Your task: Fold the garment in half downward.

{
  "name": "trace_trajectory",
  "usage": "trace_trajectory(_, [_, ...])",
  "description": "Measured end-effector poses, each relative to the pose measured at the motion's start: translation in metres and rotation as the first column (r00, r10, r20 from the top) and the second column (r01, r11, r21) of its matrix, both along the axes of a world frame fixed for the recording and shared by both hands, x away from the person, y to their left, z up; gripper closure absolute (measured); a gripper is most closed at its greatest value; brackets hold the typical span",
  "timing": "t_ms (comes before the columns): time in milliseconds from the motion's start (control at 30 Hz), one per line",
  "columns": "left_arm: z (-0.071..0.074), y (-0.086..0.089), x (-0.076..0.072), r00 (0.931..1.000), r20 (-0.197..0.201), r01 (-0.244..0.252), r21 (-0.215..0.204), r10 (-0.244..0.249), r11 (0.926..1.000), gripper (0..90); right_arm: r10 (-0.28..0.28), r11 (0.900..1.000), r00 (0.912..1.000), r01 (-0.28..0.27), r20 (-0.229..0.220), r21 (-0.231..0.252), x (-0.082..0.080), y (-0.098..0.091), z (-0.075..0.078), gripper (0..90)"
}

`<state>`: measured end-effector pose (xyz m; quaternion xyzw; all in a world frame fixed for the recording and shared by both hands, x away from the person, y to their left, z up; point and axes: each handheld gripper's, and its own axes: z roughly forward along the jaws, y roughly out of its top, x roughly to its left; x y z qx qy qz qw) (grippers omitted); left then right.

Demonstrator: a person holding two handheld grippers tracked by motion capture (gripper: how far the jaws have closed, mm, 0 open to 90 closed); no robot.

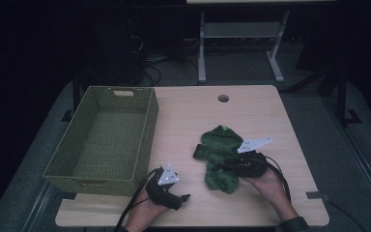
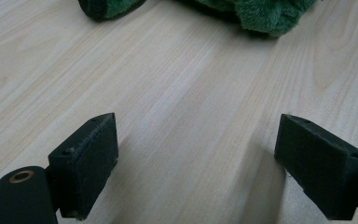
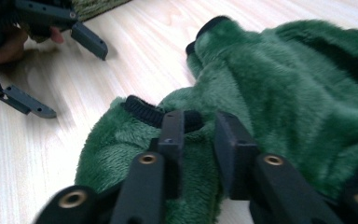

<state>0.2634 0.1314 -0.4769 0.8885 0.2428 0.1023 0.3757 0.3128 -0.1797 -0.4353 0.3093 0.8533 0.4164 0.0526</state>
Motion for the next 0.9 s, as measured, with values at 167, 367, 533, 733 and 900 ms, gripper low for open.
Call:
trace_trajectory(167, [0.004, -0.003, 0.003, 0.9998, -0.020, 0.001, -0.004, -0.001, 1.0000, 13.7, -0.009, 1.0000, 0.9999, 0.009, 0.010, 0.003, 0.001, -0.005, 0.005, 61.5])
trace_trajectory(367, [0.017, -0.011, 0.011, 0.9994, -0.025, 0.024, 0.006, -0.024, 0.9997, 13.9, -0.051, 0.9986, 0.9978, 0.050, 0.042, 0.017, 0.005, -0.016, 0.008, 57.2])
trace_trajectory(533, [0.028, -0.022, 0.021, 0.9985, -0.028, 0.047, -0.003, -0.048, 0.9989, 16.5, -0.075, 0.9972, 0.9963, 0.075, 0.041, 0.005, 0.010, -0.023, 0.013, 56.8])
trace_trajectory(733, [0.039, -0.036, 0.038, 0.9984, -0.005, 0.055, -0.031, -0.056, 0.9980, 29.7, -0.112, 0.9937, 0.9928, 0.111, 0.044, 0.014, 0.021, -0.032, 0.018, 56.7])
trace_trajectory(900, [0.050, -0.046, 0.059, 0.9987, 0.007, 0.050, -0.047, -0.050, 0.9976, 41.4, -0.140, 0.9900, 0.9879, 0.138, 0.067, 0.029, 0.031, -0.039, 0.023, 56.8])
